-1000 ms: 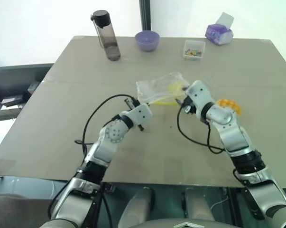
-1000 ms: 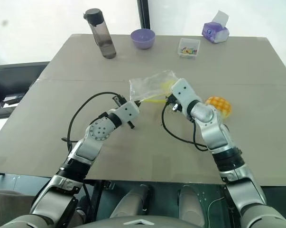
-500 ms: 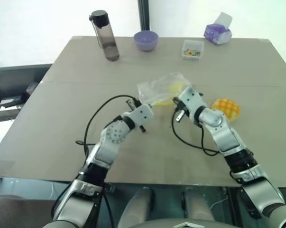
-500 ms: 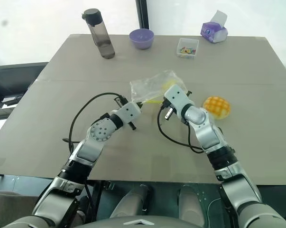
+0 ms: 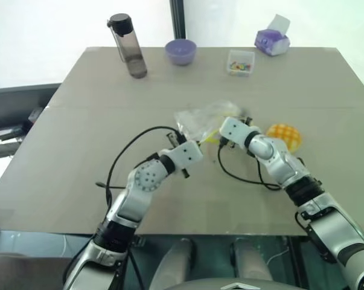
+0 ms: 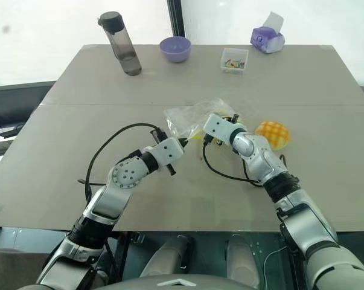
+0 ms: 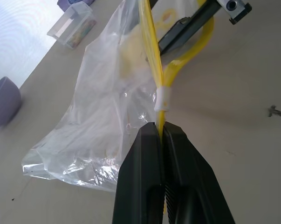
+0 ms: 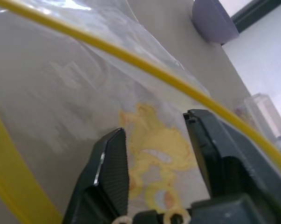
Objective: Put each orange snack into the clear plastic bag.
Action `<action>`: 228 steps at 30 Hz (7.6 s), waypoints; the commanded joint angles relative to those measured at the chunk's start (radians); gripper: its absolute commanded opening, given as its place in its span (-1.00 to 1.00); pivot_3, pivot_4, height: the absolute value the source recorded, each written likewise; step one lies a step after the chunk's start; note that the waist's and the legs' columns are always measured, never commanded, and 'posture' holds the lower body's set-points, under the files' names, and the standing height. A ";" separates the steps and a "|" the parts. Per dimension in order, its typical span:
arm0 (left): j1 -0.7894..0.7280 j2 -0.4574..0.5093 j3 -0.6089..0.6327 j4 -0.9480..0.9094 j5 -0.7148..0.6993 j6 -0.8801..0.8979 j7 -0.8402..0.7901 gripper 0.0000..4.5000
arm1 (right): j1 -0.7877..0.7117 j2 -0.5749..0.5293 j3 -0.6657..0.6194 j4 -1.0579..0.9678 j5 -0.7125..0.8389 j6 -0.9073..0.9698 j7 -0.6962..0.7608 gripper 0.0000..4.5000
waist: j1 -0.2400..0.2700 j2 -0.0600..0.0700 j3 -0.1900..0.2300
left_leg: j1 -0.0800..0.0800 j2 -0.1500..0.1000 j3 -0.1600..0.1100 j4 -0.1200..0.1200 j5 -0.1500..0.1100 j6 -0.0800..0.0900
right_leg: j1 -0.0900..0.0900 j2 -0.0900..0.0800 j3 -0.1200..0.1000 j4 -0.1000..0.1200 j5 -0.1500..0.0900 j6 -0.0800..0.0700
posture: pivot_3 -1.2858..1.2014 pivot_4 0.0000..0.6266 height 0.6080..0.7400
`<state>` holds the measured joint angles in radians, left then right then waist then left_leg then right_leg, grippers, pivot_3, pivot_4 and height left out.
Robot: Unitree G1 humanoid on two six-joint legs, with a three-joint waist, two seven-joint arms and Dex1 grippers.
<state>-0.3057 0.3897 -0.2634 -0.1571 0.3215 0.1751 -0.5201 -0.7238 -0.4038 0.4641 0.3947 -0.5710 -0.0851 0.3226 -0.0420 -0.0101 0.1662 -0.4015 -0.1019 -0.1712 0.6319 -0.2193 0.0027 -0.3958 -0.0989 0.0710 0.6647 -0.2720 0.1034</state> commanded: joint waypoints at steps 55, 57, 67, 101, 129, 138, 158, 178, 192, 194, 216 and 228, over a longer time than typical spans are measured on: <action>-0.027 -0.016 0.048 -0.079 -0.029 0.138 0.078 -1.00 | 0.454 -0.048 -0.620 -0.629 0.714 0.718 0.127 -0.99 | 0.026 0.000 0.000 | 0.000 0.000 0.000 0.001 -0.002 0.003 | 0.002 0.000 0.000 0.000 0.000 0.000 | 0.03 -0.52 0.99; -0.002 -0.012 0.045 -0.070 -0.029 0.096 0.092 -1.00 | 0.455 -0.023 -0.629 -0.690 0.785 0.710 0.167 -0.99 | 0.022 0.000 0.000 | 0.000 0.001 0.001 0.001 -0.002 0.003 | 0.001 0.000 0.000 0.000 0.000 0.000 | 0.03 -0.52 0.99; 0.034 -0.031 0.028 -0.069 -0.037 0.063 0.098 -1.00 | 0.549 -0.088 -0.527 -0.926 0.993 0.778 0.363 -0.99 | 0.031 0.000 0.000 | 0.000 0.000 -0.001 0.001 -0.003 0.004 | 0.002 -0.001 -0.001 -0.001 0.000 0.000 | 0.03 -0.52 0.99; 0.014 -0.014 -0.081 -0.038 -0.012 -0.088 0.025 -1.00 | 0.106 0.001 -0.298 -0.506 0.754 0.792 0.209 -0.99 | 0.028 0.000 0.000 | -0.001 0.000 -0.001 0.001 -0.002 0.003 | 0.001 -0.001 -0.001 -0.001 0.000 0.000 | 0.03 -0.52 0.99; 0.009 -0.064 -0.023 -0.011 -0.051 -0.034 0.051 -1.00 | 0.364 -0.416 -0.336 -0.599 0.665 0.436 0.511 0.76 | 0.029 0.000 0.000 | -0.007 0.000 -0.001 0.004 -0.001 0.002 | -0.002 -0.002 -0.004 -0.001 0.000 0.000 | 0.03 -0.52 0.99; 0.007 -0.061 -0.026 -0.006 -0.053 -0.038 0.046 -1.00 | 0.262 -0.343 -0.281 -0.454 0.486 0.297 0.378 0.76 | 0.027 0.000 0.000 | -0.007 0.000 -0.001 0.004 0.000 0.001 | -0.002 -0.001 -0.003 -0.001 0.000 0.000 | 0.03 -0.52 0.99; 0.015 -0.055 -0.028 -0.013 -0.048 -0.033 0.046 -1.00 | 0.302 -0.363 -0.322 -0.420 0.422 0.214 0.414 -0.98 | 0.030 0.000 0.000 | -0.009 -0.001 -0.002 0.005 0.000 0.000 | -0.003 -0.002 -0.004 -0.001 0.000 0.000 | 0.03 -0.52 0.99; -0.179 0.017 0.024 -0.154 -0.078 0.077 -0.056 -1.00 | 0.162 -0.496 -0.444 -0.664 0.540 0.485 0.534 -0.98 | 0.030 0.000 0.000 | -0.012 -0.001 -0.001 0.006 0.000 0.000 | -0.005 -0.002 -0.005 -0.002 0.000 0.000 | 0.03 -0.52 0.99; -0.204 0.039 0.022 -0.175 -0.142 0.147 -0.117 -1.00 | 0.118 -0.473 -0.435 -0.863 0.763 0.604 0.651 -0.24 | 0.029 0.000 0.000 | -0.013 0.000 -0.002 0.006 0.000 0.000 | -0.007 -0.002 -0.005 -0.001 0.000 0.000 | 0.03 -0.52 0.99; -0.210 0.042 0.015 -0.178 -0.142 0.152 -0.124 -1.00 | 0.097 -0.439 -0.398 -0.903 0.785 0.625 0.643 -0.24 | 0.029 0.000 0.000 | -0.013 0.000 -0.002 0.007 0.000 0.000 | -0.007 -0.002 -0.005 -0.001 0.000 0.000 | 0.03 -0.52 0.99; -0.236 0.087 -0.005 -0.265 -0.136 0.253 -0.185 -1.00 | -0.017 -0.216 -0.106 -0.683 0.469 0.372 0.557 -0.24 | 0.025 0.000 0.000 | -0.014 0.000 -0.002 0.007 0.000 0.000 | -0.009 -0.001 -0.004 0.001 0.000 0.000 | 0.03 -0.52 0.99; -0.245 0.079 -0.018 -0.272 -0.139 0.276 -0.178 -1.00 | -0.026 -0.193 -0.119 -0.691 0.461 0.376 0.578 -0.24 | 0.025 0.000 0.000 | -0.014 0.000 -0.002 0.007 0.000 0.000 | -0.009 -0.001 -0.004 0.001 0.000 0.000 | 0.03 -0.52 0.99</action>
<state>-0.5352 0.4685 -0.2854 -0.3834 0.1849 0.4531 -0.7025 -0.7188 -0.5988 0.3750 -0.2610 -0.1093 0.2991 0.8994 -0.0171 -0.0102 0.1664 -0.4155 -0.1022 -0.1731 0.6390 -0.2192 0.0028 -0.4047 -0.0998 0.0669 0.6656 -0.2716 0.1037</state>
